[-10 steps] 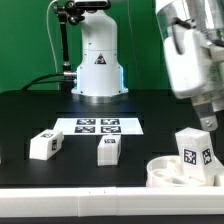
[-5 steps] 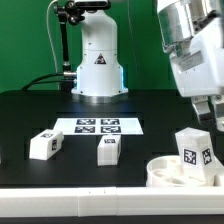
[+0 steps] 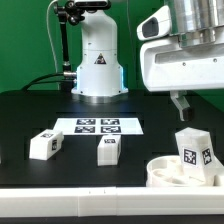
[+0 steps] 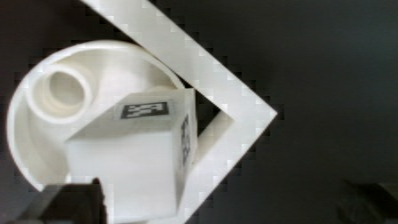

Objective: Assemble stool

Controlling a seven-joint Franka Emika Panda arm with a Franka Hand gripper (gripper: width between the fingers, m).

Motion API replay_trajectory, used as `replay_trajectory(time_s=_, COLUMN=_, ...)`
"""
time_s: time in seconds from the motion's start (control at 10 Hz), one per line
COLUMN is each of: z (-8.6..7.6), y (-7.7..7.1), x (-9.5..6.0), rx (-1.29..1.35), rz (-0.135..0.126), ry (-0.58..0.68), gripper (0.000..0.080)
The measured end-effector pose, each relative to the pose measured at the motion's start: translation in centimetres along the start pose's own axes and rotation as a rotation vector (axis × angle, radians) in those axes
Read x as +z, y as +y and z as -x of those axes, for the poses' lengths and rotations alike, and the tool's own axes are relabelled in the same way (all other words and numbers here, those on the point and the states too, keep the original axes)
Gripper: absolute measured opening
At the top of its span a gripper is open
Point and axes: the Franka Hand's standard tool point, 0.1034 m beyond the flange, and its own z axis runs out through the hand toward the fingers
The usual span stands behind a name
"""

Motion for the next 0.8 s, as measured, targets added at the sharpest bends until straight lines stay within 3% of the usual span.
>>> replay_trajectory(time_s=0.3, z=-0.18, y=0.13, x=-0.02, rx=-0.202, rz=0.002, ry=0.001, gripper=0.0649)
replay_trajectory(time_s=0.4, z=-0.25, y=0.22, x=-0.01, rx=-0.312, rz=0.013, ry=0.008, gripper=0.0649)
replay_trajectory(time_s=0.6, z=-0.11, y=0.35, x=0.2, rx=-0.64, rz=0.076, ry=0.044, gripper=0.0649)
replay_trajectory(time_s=0.8, z=-0.13, y=0.68, x=0.4, rx=-0.882, rz=0.111, ry=0.036, gripper=0.0649)
